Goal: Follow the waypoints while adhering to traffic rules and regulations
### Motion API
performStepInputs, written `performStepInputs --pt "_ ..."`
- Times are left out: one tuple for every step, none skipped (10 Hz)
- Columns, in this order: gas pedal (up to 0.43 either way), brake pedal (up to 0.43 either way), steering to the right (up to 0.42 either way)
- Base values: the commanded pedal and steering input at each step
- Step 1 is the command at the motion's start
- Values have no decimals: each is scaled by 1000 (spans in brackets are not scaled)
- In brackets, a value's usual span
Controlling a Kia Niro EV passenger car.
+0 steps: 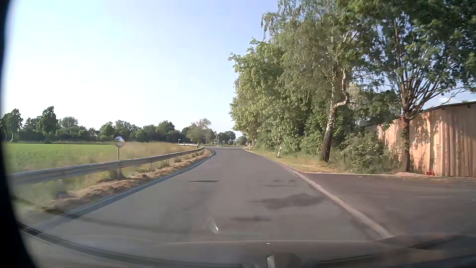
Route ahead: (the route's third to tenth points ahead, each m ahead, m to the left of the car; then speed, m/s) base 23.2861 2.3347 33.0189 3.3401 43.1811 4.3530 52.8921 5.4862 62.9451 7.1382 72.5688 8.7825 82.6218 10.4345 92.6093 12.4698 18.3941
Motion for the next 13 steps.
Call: performStepInputs --pt "0 6 -11" --pt "0 6 -11" --pt "0 6 -10" --pt "0 6 -11" --pt "0 6 -11" --pt "0 6 -11" --pt "0 6 -11" --pt "0 6 -11" --pt "0 6 -11" --pt "0 6 -11" --pt "0 6 -10" --pt "0 6 -9" --pt "0 6 -10"
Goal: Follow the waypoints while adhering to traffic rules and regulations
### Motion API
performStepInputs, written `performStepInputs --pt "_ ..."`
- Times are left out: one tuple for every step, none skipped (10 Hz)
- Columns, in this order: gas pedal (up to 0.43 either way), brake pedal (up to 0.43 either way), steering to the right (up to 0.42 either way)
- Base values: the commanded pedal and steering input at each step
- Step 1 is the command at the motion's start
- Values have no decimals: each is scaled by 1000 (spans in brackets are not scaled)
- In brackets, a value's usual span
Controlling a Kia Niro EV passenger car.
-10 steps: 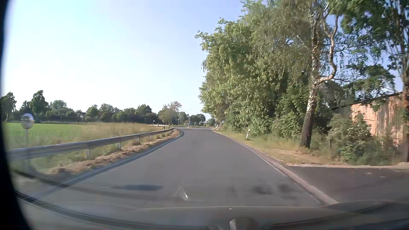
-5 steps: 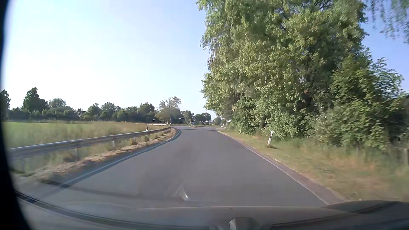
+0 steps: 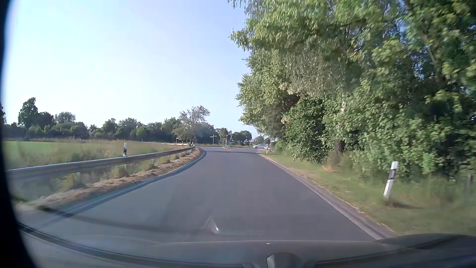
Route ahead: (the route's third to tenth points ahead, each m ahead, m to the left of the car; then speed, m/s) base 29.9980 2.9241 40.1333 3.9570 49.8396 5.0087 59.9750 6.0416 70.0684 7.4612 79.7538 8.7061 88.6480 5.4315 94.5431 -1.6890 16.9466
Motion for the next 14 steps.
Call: performStepInputs --pt "0 6 -11" --pt "0 6 -12" --pt "0 6 -12" --pt "0 30 -12" --pt "0 24 -12" --pt "0 24 -10" --pt "0 18 -9" --pt "0 18 -8" --pt "0 30 -7" --pt "0 43 -7" --pt "0 55 -5" --pt "0 61 -4" --pt "0 73 -3" --pt "0 91 -3"
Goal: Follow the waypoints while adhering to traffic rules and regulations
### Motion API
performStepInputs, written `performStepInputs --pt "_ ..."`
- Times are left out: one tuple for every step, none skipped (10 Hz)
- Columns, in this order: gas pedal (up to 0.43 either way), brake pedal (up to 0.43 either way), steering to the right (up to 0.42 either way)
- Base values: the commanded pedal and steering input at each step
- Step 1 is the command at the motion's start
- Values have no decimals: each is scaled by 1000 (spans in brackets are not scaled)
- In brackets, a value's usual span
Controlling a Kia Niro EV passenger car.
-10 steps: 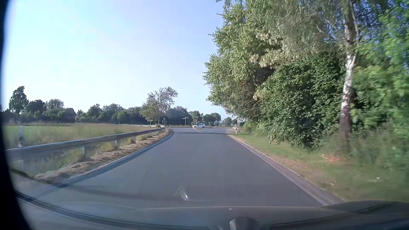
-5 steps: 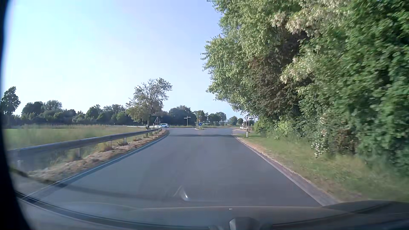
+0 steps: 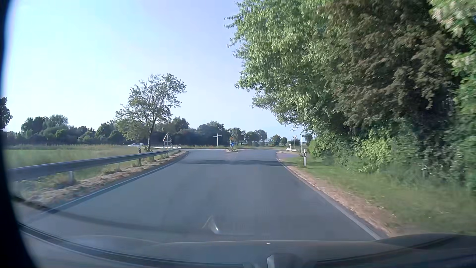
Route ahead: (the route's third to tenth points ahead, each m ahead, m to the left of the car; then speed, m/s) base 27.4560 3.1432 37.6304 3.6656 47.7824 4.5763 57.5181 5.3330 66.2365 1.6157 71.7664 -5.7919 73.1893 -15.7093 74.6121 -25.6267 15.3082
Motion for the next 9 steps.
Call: performStepInputs --pt "0 104 -3" --pt "0 128 -4" --pt "0 146 -4" --pt "0 140 -3" --pt "0 152 -3" --pt "0 165 -3" --pt "0 195 -3" --pt "0 201 -3" --pt "0 213 0"
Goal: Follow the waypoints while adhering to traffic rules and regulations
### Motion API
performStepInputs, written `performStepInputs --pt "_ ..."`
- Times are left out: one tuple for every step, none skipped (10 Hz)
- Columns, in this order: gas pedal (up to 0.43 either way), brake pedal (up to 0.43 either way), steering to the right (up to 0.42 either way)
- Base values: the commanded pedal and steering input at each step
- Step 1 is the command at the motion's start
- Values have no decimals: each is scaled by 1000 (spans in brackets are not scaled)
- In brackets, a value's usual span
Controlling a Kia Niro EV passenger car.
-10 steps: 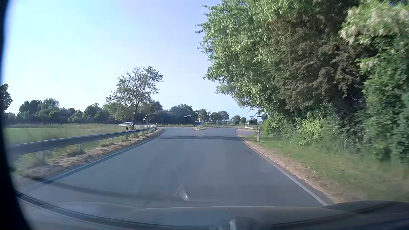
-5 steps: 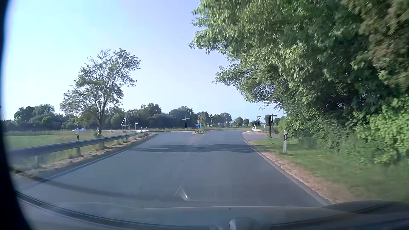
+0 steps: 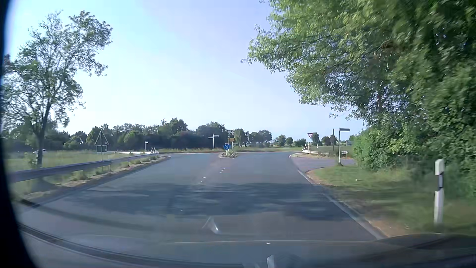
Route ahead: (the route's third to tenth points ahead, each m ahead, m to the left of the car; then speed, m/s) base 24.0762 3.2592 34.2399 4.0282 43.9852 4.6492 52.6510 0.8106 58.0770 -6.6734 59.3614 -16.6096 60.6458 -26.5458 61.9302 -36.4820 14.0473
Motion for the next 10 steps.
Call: performStepInputs --pt "0 232 1" --pt "0 244 7" --pt "0 250 10" --pt "0 256 15" --pt "0 262 18" --pt "0 274 17" --pt "0 256 16" --pt "0 213 16" --pt "0 159 16" --pt "0 165 16"
